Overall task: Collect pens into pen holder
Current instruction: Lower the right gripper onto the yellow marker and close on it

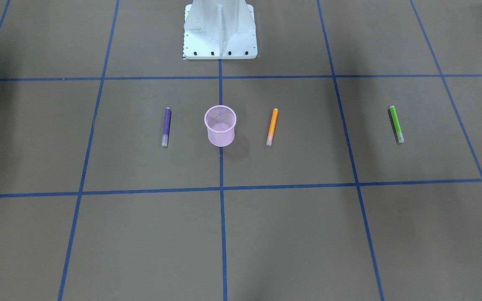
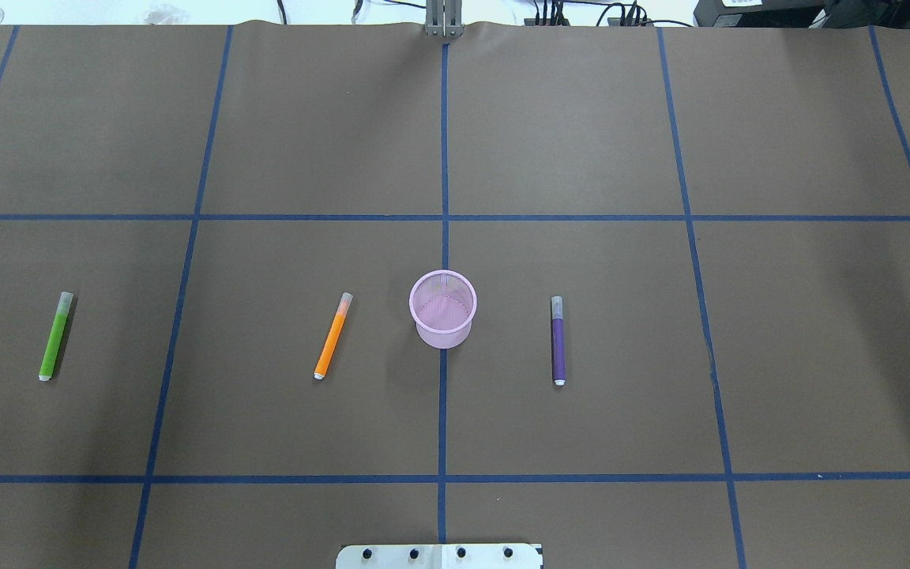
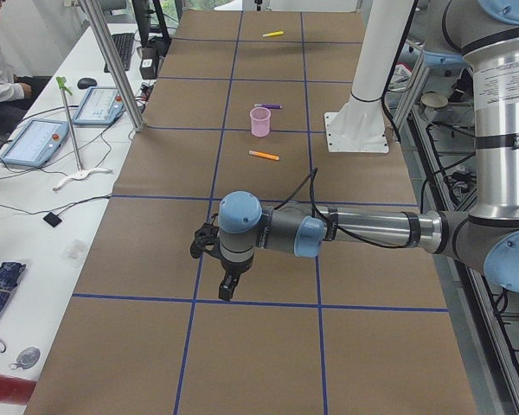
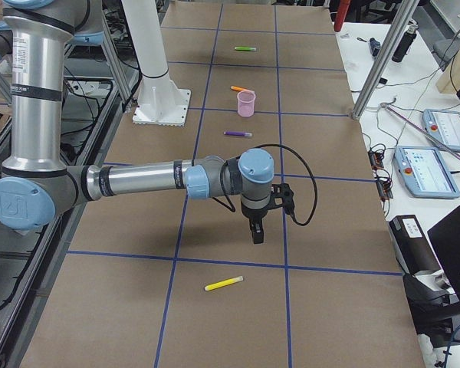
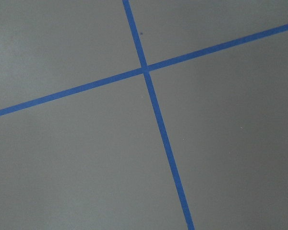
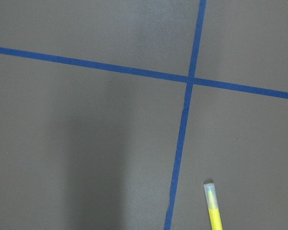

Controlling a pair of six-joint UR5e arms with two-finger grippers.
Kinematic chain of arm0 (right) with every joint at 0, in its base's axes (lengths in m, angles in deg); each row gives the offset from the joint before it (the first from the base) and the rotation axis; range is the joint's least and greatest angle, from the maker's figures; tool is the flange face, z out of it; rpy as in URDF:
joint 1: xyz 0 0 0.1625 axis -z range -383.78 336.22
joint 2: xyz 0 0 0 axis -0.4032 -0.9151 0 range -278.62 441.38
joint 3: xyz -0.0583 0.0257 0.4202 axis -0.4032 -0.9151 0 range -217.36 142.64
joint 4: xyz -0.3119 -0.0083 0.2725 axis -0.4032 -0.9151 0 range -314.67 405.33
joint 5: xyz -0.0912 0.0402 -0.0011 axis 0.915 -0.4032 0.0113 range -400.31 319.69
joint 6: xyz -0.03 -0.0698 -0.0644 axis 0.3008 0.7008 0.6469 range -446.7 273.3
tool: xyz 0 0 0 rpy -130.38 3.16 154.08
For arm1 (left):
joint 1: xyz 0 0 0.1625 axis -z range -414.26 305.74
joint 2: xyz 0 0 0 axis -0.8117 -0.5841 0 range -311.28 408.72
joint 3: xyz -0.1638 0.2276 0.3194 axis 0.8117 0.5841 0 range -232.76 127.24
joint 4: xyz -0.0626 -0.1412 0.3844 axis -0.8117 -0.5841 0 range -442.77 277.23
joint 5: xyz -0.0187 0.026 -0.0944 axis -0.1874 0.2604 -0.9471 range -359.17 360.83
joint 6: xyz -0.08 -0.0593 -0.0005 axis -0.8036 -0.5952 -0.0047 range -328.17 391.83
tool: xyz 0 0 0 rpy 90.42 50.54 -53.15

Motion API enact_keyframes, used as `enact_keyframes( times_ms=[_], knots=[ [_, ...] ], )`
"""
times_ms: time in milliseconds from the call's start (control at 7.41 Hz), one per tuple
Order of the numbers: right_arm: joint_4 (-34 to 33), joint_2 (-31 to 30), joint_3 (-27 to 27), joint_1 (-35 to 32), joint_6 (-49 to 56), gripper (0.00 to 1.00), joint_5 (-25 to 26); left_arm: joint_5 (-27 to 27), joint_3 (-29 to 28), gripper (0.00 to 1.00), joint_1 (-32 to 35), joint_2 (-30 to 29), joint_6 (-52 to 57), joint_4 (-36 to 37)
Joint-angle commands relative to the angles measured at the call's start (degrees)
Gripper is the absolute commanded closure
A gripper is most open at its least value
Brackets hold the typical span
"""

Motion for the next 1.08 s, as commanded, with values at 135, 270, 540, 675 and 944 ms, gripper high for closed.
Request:
enact_keyframes(
  times_ms=[135, 270, 540, 675, 944],
  knots=[
    [11.29, -0.34, -3.01, 0.00, 0.31, 0.00, 0.21, -0.25, -0.32, 0.00, 0.01, -6.18, 0.02, -7.79],
    [19.05, -2.09, -6.86, 0.00, 2.66, 0.00, 0.30, -0.25, -0.32, 0.00, 0.01, -5.84, 0.02, -10.01],
    [41.44, -2.37, -25.01, 0.00, -0.80, 0.01, -0.14, -0.25, -0.41, 0.00, 0.01, -6.01, -0.07, -11.53],
    [46.06, -2.81, -28.57, 0.09, -4.83, 0.01, -0.06, -0.25, -0.32, 0.00, 0.01, -6.36, -0.07, -11.53],
    [47.95, -4.73, -30.45, 0.44, -6.01, 0.03, 0.03, -0.34, 0.03, 0.00, 0.01, -6.45, -0.07, -11.53]
  ],
)
